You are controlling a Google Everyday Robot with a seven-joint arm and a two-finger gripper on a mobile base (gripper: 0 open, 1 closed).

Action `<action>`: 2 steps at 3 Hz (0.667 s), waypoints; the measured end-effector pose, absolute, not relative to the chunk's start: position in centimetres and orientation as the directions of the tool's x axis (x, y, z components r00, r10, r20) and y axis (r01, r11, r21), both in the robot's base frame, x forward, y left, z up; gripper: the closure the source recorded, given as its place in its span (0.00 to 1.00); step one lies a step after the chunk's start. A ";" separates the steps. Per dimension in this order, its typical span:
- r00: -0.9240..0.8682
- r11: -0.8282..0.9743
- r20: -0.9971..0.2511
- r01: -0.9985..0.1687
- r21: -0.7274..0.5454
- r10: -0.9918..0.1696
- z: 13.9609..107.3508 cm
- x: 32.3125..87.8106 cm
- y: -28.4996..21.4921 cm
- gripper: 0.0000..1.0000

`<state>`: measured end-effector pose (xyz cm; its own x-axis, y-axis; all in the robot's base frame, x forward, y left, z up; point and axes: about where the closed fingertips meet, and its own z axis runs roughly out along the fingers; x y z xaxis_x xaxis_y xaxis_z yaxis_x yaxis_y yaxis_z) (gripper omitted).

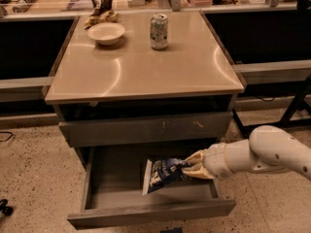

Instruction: Place blue chip bag into middle drawer

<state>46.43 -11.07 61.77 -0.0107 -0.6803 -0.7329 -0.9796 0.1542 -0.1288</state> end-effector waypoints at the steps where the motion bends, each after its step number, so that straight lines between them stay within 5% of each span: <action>1: 0.034 0.138 -0.737 -0.975 -0.173 -0.676 58.9 49.3 -8.9 1.00; 2: 0.025 0.151 -0.724 -0.972 -0.178 -0.689 55.0 50.3 -8.2 1.00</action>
Offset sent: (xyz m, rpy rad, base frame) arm 0.0500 0.0341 -0.1139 -0.0378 -0.0540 -0.0267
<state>50.26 -8.19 55.03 0.0253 -0.6891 -0.7242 -0.9724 0.1511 -0.1777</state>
